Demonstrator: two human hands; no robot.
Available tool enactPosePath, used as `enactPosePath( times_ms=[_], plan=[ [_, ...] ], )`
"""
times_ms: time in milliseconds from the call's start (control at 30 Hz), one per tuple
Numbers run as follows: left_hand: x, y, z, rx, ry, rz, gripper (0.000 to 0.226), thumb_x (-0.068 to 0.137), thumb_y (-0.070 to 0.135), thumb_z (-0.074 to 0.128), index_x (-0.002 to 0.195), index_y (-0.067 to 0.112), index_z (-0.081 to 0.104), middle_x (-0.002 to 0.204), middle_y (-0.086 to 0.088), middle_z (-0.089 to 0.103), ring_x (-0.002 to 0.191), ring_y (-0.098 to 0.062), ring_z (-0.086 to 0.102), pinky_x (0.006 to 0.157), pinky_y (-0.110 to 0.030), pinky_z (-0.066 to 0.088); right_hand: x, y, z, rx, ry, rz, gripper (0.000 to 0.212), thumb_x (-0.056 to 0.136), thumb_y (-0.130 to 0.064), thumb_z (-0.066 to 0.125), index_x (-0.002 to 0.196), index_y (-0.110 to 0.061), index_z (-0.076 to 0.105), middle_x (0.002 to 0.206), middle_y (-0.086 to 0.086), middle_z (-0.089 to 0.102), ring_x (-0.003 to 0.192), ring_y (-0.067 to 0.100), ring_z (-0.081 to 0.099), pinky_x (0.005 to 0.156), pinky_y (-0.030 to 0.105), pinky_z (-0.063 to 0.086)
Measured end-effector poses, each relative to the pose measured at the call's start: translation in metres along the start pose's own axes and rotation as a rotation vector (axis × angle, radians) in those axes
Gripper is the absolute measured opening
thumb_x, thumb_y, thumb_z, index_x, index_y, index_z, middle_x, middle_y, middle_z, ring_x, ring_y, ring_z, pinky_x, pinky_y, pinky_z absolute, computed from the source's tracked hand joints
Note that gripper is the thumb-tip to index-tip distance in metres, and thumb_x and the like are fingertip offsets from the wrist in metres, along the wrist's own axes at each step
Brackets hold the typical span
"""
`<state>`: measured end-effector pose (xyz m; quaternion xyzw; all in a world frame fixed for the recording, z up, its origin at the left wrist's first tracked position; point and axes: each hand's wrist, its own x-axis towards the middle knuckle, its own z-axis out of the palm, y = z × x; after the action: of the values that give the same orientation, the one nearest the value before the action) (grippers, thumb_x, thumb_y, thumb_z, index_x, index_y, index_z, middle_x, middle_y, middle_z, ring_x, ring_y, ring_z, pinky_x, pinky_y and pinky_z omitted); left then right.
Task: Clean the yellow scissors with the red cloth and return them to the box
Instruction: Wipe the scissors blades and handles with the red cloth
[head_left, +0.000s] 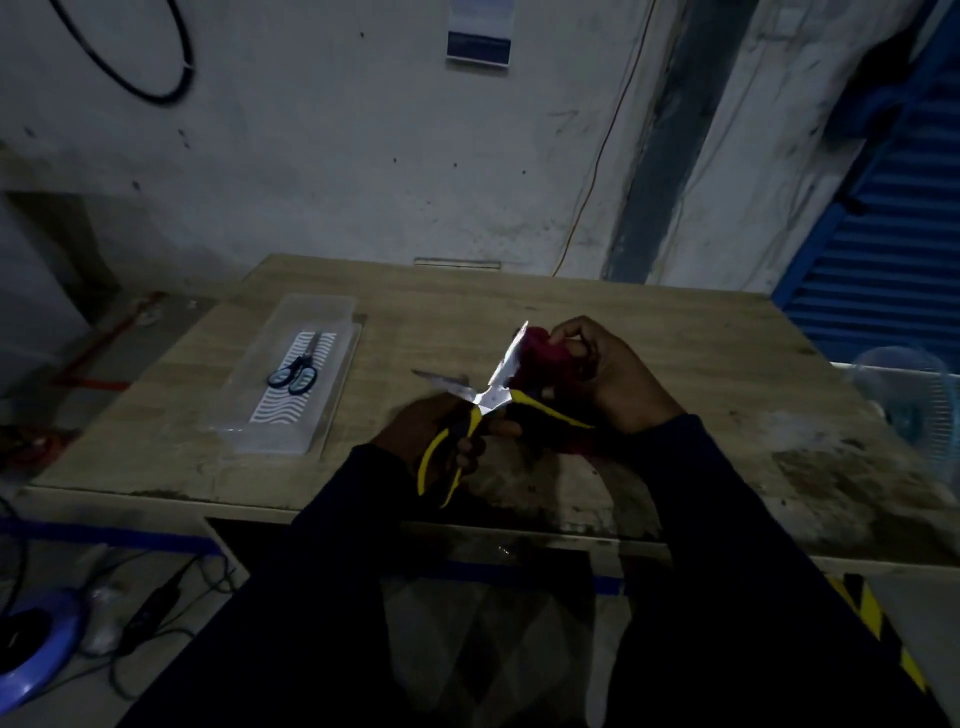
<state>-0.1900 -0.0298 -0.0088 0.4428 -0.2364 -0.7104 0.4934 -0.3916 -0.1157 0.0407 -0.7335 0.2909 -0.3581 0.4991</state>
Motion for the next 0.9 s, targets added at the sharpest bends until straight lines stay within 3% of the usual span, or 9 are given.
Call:
enactPosePath(
  times_ms=[67, 167, 233, 300, 433, 500, 600, 733, 900],
  plan=[
    [0.001, 0.005, -0.001, 0.030, -0.092, -0.050, 0.043, 0.101, 0.028, 0.027, 0.110, -0.002, 0.055, 0.062, -0.007, 0.068, 0.032, -0.006, 0.040, 0.034, -0.013, 0.030, 0.008, -0.002, 0.005, 0.056, 0.109, -0.020, 0.047, 0.069, 0.016, 0.074, 0.103, -0.007, 0.052, 0.085, 0.000, 0.069, 0.076, 0.011, 0.066, 0.066, 0.027, 0.053],
    [0.004, 0.013, -0.005, 0.005, -0.035, -0.026, 0.034, 0.093, 0.026, 0.043, 0.112, -0.001, 0.052, 0.053, -0.003, 0.055, 0.033, -0.010, 0.039, 0.035, -0.014, 0.029, 0.016, 0.012, -0.002, 0.309, 0.512, 0.018, 0.047, 0.073, 0.004, 0.077, 0.111, -0.010, 0.053, 0.102, 0.006, 0.070, 0.090, 0.018, 0.069, 0.073, 0.038, 0.059],
    [0.007, 0.016, -0.007, 0.093, 0.109, 0.117, 0.038, 0.094, 0.019, 0.050, 0.121, -0.007, 0.054, 0.058, -0.006, 0.055, 0.037, -0.012, 0.045, 0.039, -0.016, 0.033, 0.014, 0.029, -0.012, 0.492, 0.737, 0.086, 0.045, 0.073, -0.005, 0.079, 0.111, -0.016, 0.057, 0.111, 0.006, 0.069, 0.102, 0.025, 0.067, 0.085, 0.049, 0.058],
    [0.008, 0.017, -0.007, 0.185, 0.198, 0.289, 0.031, 0.096, 0.021, 0.056, 0.113, -0.003, 0.065, 0.077, -0.008, 0.070, 0.049, -0.011, 0.056, 0.044, -0.018, 0.040, 0.010, 0.041, -0.015, 0.621, 0.803, 0.094, 0.040, 0.073, -0.005, 0.080, 0.104, -0.021, 0.059, 0.115, 0.007, 0.067, 0.111, 0.031, 0.064, 0.094, 0.056, 0.052],
    [0.014, 0.015, -0.007, 0.169, 0.290, 0.454, 0.011, 0.082, 0.017, 0.075, 0.086, 0.006, 0.075, 0.082, -0.017, 0.073, 0.071, -0.027, 0.067, 0.069, -0.033, 0.053, 0.003, 0.046, -0.010, 0.753, 0.799, 0.046, 0.031, 0.077, -0.010, 0.079, 0.101, -0.020, 0.062, 0.118, 0.010, 0.067, 0.111, 0.031, 0.064, 0.097, 0.052, 0.050],
    [0.014, 0.011, -0.006, 0.193, 0.313, 0.482, 0.010, 0.080, 0.010, 0.076, 0.082, 0.001, 0.074, 0.072, -0.020, 0.070, 0.060, -0.026, 0.066, 0.061, -0.033, 0.055, 0.002, 0.042, -0.003, 0.876, 0.626, 0.034, 0.010, 0.087, -0.021, 0.068, 0.096, -0.018, 0.066, 0.103, 0.013, 0.068, 0.096, 0.027, 0.066, 0.085, 0.042, 0.055],
    [0.015, 0.000, -0.004, 0.311, 0.299, 0.489, 0.013, 0.081, 0.009, 0.075, 0.073, -0.002, 0.074, 0.063, -0.021, 0.068, 0.053, -0.026, 0.063, 0.056, -0.032, 0.053, 0.002, 0.055, 0.009, 0.923, 0.539, 0.230, 0.035, 0.101, -0.025, 0.043, 0.121, -0.001, 0.059, 0.106, 0.017, 0.066, 0.091, 0.025, 0.068, 0.075, 0.034, 0.058],
    [0.020, -0.018, -0.004, 0.267, 0.267, 0.458, 0.019, 0.081, 0.007, 0.075, 0.080, -0.012, 0.071, 0.066, -0.025, 0.066, 0.055, -0.029, 0.062, 0.057, -0.035, 0.052, 0.001, 0.065, 0.009, 0.770, 0.518, 0.365, 0.034, 0.099, -0.012, 0.049, 0.129, 0.001, 0.055, 0.127, 0.024, 0.060, 0.104, 0.032, 0.064, 0.086, 0.040, 0.056],
    [0.030, -0.029, -0.005, 0.282, 0.261, 0.429, 0.017, 0.079, 0.010, 0.077, 0.078, -0.007, 0.073, 0.067, -0.023, 0.068, 0.059, -0.030, 0.063, 0.061, -0.036, 0.052, 0.000, 0.071, 0.013, 0.711, 0.404, 0.461, 0.026, 0.095, -0.004, 0.050, 0.118, -0.002, 0.063, 0.124, 0.022, 0.063, 0.113, 0.034, 0.062, 0.101, 0.043, 0.050]
  ],
)
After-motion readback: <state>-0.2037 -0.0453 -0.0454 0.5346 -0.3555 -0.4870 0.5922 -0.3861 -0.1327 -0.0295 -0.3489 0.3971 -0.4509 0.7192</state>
